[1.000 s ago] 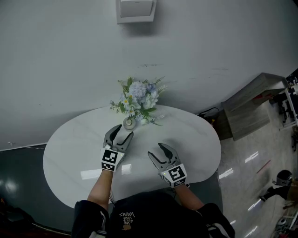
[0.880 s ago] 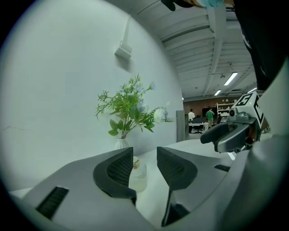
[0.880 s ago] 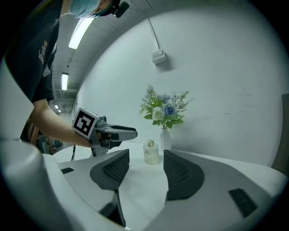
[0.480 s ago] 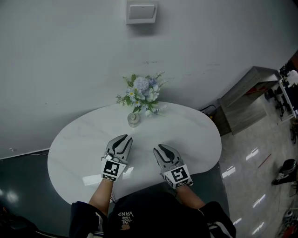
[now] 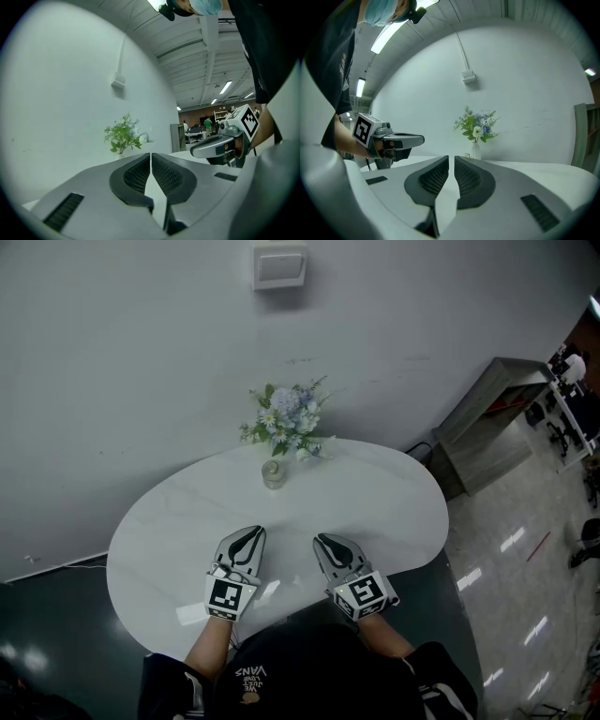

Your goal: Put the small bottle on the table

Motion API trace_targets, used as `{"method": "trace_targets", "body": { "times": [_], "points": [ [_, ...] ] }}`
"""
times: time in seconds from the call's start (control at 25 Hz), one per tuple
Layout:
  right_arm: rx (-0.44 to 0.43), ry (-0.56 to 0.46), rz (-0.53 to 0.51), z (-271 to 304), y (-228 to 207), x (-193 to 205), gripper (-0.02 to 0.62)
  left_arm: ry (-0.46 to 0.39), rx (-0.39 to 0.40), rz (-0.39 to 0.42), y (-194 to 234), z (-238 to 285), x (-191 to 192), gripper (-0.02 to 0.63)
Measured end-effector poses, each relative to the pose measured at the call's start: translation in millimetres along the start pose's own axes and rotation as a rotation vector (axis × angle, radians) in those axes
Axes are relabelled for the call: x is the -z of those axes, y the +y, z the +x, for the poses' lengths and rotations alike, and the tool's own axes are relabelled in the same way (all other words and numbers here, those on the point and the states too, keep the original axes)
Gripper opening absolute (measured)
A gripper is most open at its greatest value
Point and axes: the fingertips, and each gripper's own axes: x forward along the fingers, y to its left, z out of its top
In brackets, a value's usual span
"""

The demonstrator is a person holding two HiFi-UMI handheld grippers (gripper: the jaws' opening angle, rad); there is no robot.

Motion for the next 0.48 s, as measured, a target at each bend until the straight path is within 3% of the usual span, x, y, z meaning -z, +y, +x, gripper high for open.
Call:
{"method": "trace_targets", "body": {
  "times": [0.48],
  "points": [
    [0.04,-0.009,0.011,-37,27,-2,0.058,0.018,0.051,-0.041,-32,-59,7,0.02]
  ]
}}
